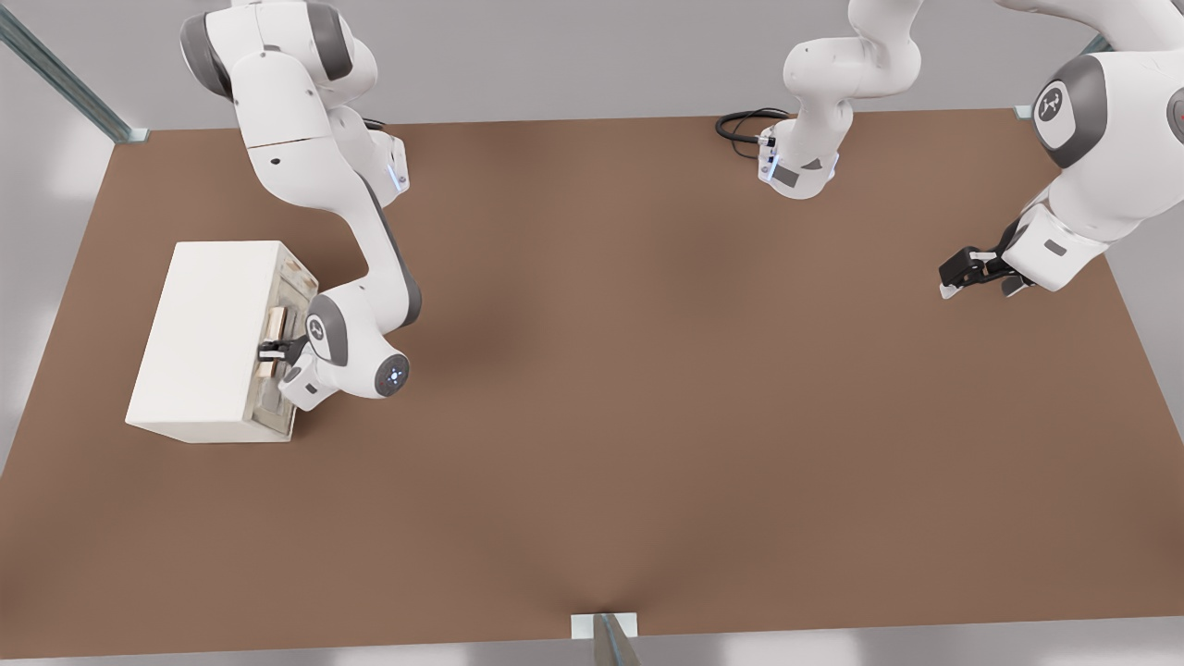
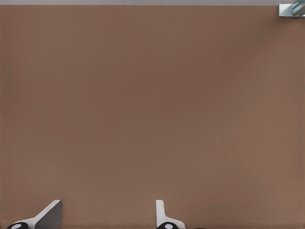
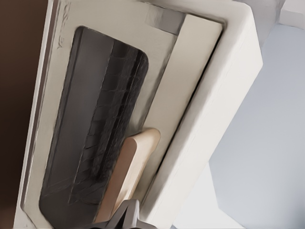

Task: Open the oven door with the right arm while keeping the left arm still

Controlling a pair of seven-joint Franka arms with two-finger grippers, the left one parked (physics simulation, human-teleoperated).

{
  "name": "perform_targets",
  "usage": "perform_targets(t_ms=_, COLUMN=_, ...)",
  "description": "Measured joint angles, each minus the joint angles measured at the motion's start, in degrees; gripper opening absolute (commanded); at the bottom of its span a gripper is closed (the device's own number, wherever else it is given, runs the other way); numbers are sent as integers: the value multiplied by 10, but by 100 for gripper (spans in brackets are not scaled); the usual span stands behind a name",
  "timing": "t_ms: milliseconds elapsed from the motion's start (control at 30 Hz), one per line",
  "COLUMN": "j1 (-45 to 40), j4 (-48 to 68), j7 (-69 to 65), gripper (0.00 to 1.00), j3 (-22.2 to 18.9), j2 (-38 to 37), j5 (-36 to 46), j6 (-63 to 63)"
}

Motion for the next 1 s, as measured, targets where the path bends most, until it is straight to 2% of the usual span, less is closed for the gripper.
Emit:
perform_targets(t_ms=200, j1=54, j4=11, j7=13, gripper=0, j3=2, j2=-3, j5=6, j6=-7)
perform_targets(t_ms=300, j1=59, j4=57, j7=21, gripper=0, j3=3, j2=-10, j5=42, j6=-22)
perform_targets(t_ms=400, j1=-2, j4=120, j7=8, gripper=0, j3=9, j2=-72, j5=116, j6=-31)
perform_targets(t_ms=467, j1=-89, j4=186, j7=-12, gripper=0, j3=46, j2=-90, j5=197, j6=-36)
perform_targets(t_ms=500, j1=-126, j4=216, j7=-22, gripper=55, j3=65, j2=-94, j5=232, j6=-38)
perform_targets(t_ms=533, j1=-148, j4=233, j7=-32, gripper=100, j3=78, j2=-104, j5=267, j6=-40)
perform_targets(t_ms=667, j1=-169, j4=334, j7=-73, gripper=100, j3=86, j2=-109, j5=350, j6=-75)
perform_targets(t_ms=833, j1=-171, j4=388, j7=-114, gripper=100, j3=47, j2=-109, j5=384, j6=-101)
perform_targets(t_ms=1000, j1=-170, j4=407, j7=-144, gripper=100, j3=36, j2=-110, j5=400, j6=-113)
